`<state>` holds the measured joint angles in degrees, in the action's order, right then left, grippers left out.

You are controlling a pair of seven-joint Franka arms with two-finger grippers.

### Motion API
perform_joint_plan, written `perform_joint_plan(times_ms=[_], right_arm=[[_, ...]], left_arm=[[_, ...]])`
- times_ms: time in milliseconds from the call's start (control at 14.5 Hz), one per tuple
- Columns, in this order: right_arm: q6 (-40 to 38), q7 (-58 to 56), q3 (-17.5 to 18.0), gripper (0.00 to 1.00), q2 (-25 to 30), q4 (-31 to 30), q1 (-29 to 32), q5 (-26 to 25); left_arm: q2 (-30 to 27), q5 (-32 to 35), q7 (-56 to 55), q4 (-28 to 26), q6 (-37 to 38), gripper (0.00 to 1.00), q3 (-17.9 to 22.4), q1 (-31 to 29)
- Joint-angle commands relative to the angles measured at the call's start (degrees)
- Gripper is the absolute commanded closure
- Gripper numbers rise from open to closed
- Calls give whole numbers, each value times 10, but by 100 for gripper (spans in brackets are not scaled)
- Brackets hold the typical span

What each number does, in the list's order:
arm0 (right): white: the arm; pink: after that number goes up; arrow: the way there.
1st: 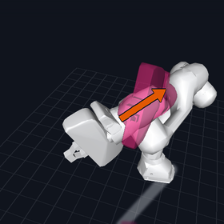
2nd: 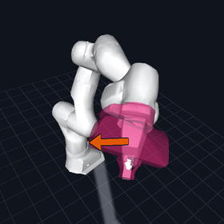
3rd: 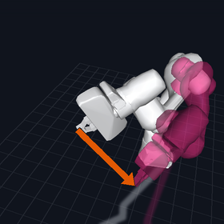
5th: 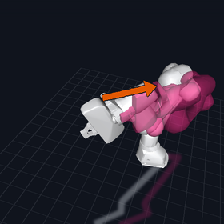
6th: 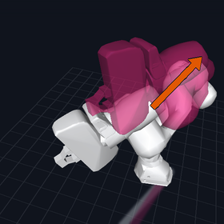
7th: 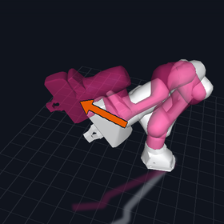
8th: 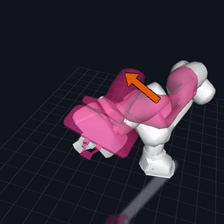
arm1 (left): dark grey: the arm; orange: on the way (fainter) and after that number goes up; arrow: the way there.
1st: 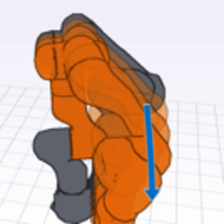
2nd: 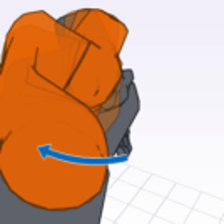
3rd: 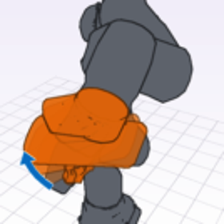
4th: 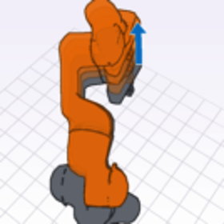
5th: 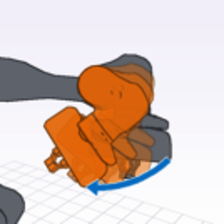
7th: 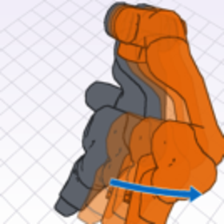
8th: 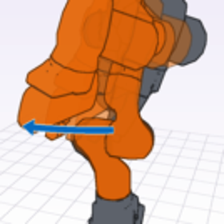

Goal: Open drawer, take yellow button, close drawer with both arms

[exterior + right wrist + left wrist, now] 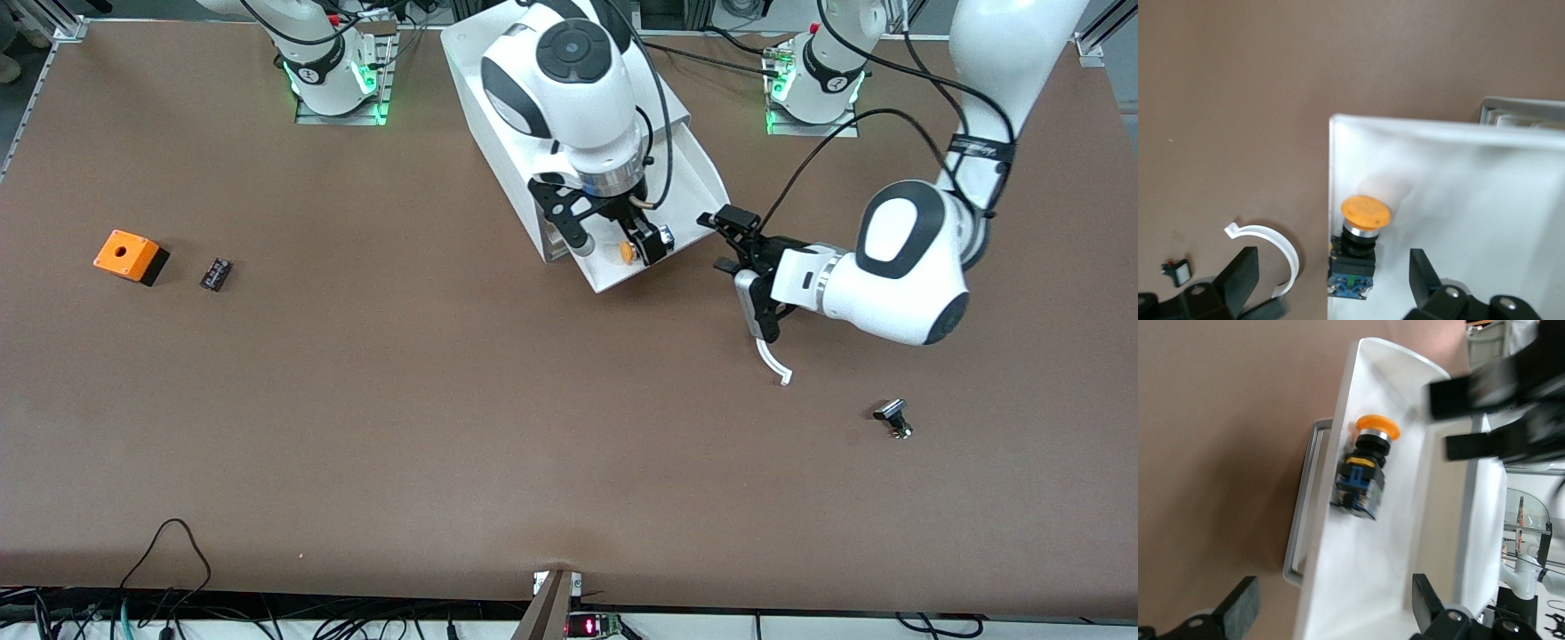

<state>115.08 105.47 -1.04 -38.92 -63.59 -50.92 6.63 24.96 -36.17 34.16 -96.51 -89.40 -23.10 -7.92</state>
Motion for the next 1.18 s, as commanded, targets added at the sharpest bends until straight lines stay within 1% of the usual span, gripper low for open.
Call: perform_joint_plan(times_ms=[0, 207, 346, 484, 691, 760, 829, 899, 968, 1037, 1106], right_arm=[[8, 18, -6, 0, -26, 27, -14, -7], [21, 19, -7, 0, -41, 27, -20, -8], [24, 20, -6, 0, -43, 26, -21, -8], [24, 20, -6, 0, -45, 23, -26, -8], [24, 33, -6, 1, -48, 22, -30, -9], [24, 33, -6, 3, -49, 22, -34, -10], [24, 33, -6, 9, -51, 22, -34, -15], [23, 32, -5, 19, -51, 22, -34, -16], [21, 30, -6, 38, -51, 22, -34, -16], [19, 29, -6, 63, -50, 22, -34, -16], [18, 29, -6, 84, -49, 22, -34, -17]], left_arm=[[4, 49, -92, 54, 54, 0, 1, 5], [3, 93, -173, 104, 108, 0, -2, 5], [3, 143, -234, 130, 122, 0, -5, 7], [3, 183, -278, 137, 121, 0, -7, 8], [3, 223, -346, 139, 118, 0, -8, 9], [4, 229, -359, 141, 116, 0, -8, 9], [4, 231, -367, 142, 116, 0, -7, 10], [4, 231, -378, 142, 114, 0, -6, 9], [4, 231, -388, 142, 109, 0, -5, 9], [4, 231, -400, 142, 103, 0, -2, 8], [4, 231, -416, 142, 102, 0, -1, 9]])
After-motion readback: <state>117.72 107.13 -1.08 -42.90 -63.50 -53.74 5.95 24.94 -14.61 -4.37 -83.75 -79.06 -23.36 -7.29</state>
